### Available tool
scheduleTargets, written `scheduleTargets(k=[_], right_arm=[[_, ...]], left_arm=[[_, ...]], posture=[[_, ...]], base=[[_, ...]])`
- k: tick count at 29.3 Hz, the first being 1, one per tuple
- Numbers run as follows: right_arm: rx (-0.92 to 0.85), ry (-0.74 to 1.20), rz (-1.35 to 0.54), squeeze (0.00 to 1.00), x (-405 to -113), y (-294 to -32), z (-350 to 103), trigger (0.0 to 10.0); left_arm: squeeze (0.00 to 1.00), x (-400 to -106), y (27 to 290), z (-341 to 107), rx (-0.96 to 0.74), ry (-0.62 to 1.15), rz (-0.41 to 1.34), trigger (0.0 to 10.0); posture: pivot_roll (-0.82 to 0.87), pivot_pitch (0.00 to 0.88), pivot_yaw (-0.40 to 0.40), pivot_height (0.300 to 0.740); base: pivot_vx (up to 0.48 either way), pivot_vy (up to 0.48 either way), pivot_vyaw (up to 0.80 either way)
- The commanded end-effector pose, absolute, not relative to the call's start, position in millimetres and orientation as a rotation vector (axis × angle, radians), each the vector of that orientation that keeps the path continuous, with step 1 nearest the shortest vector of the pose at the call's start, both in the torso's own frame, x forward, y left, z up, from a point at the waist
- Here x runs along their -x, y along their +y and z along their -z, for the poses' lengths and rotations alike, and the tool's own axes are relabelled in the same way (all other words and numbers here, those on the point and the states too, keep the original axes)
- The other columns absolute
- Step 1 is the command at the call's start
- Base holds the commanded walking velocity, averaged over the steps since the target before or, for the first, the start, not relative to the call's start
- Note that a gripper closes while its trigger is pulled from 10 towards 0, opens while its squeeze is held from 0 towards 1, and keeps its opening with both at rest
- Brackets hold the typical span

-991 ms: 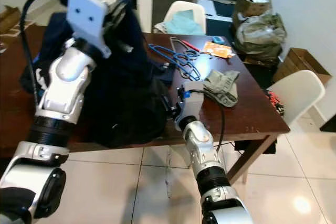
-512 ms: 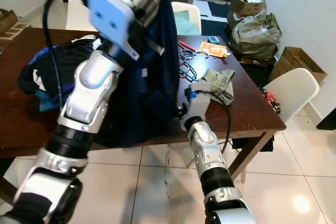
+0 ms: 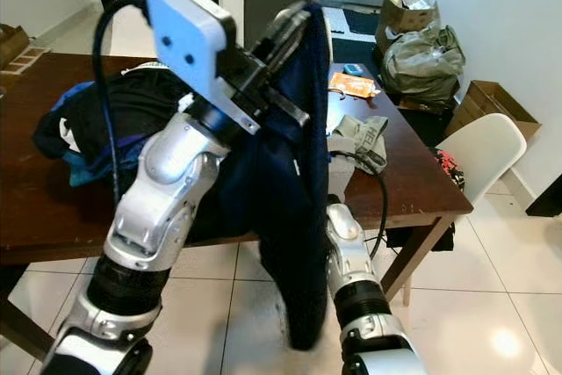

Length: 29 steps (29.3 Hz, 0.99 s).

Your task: Hang hanger

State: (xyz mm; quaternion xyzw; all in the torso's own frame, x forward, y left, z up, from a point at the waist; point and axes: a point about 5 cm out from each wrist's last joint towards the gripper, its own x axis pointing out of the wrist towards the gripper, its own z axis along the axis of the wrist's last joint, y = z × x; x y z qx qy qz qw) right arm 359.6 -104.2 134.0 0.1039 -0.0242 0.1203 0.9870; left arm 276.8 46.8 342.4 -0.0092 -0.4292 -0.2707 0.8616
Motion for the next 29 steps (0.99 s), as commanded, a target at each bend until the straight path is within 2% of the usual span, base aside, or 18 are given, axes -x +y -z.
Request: scheduleTargets(k=[1,4,6,7,8,12,14,22,29], right_arm=[[-0.212,-0.056,-0.218,0.0,-358.8,-109.2,-133.4,10.0],[-0.212,-0.056,-0.213,0.0,-358.8,-109.6,-133.7,10.0],[-0.194,-0.055,-0.217,0.0,-359.0,-109.4,-134.5,10.0],[-0.186,-0.057,-0.22,0.0,-358.7,-109.1,-134.9,10.0],[-0.182,-0.06,-0.222,0.0,-358.4,-109.0,-135.2,10.0],[-0.185,-0.064,-0.22,0.0,-357.9,-109.4,-135.5,10.0],[-0.188,-0.073,-0.216,0.0,-357.3,-110.9,-136.3,10.0],[-0.194,-0.087,-0.213,0.0,-357.6,-111.0,-139.5,10.0],[-0.192,-0.089,-0.213,0.0,-357.1,-110.2,-140.6,10.0]], left_arm=[[0.0,-273.2,48.7,-345.1,0.035,-0.905,0.536,0.0],[0.0,-278.4,52.8,-337.7,0.016,-0.826,0.49,0.0],[0.0,-294.5,62.8,-323.8,-0.04,-0.695,0.377,0.0],[0.0,-300.5,69.8,-315.7,-0.036,-0.631,0.334,7.7],[0.0,-304.0,76.2,-310.2,-0.038,-0.594,0.3,10.0],[0.0,-303.7,81.7,-308.0,-0.031,-0.587,0.285,10.0],[0.0,-301.5,87.0,-306.7,-0.083,-0.603,0.289,10.0],[0.0,-300.3,86.3,-302.4,-0.142,-0.589,0.316,10.0],[0.0,-303.7,87.3,-290.5,-0.104,-0.515,0.285,10.0]], posture=[[0.08,0.064,-0.101,0.74],[0.08,0.07,-0.096,0.74],[0.07,0.076,-0.089,0.74],[0.07,0.076,-0.089,0.74],[0.06,0.08,-0.086,0.74],[0.06,0.082,-0.087,0.74],[0.07,0.086,-0.089,0.74],[0.06,0.09,-0.084,0.74],[0.05,0.094,-0.08,0.74]], base=[[0.0,0.0,0.0],[0.0,0.0,0.0],[0.0,0.0,0.0],[0.0,0.0,0.0],[0.0,0.0,0.0],[0.0,0.0,0.0],[0.0,0.0,0.0],[0.0,0.0,0.0],[0.0,0.0,0.0]])
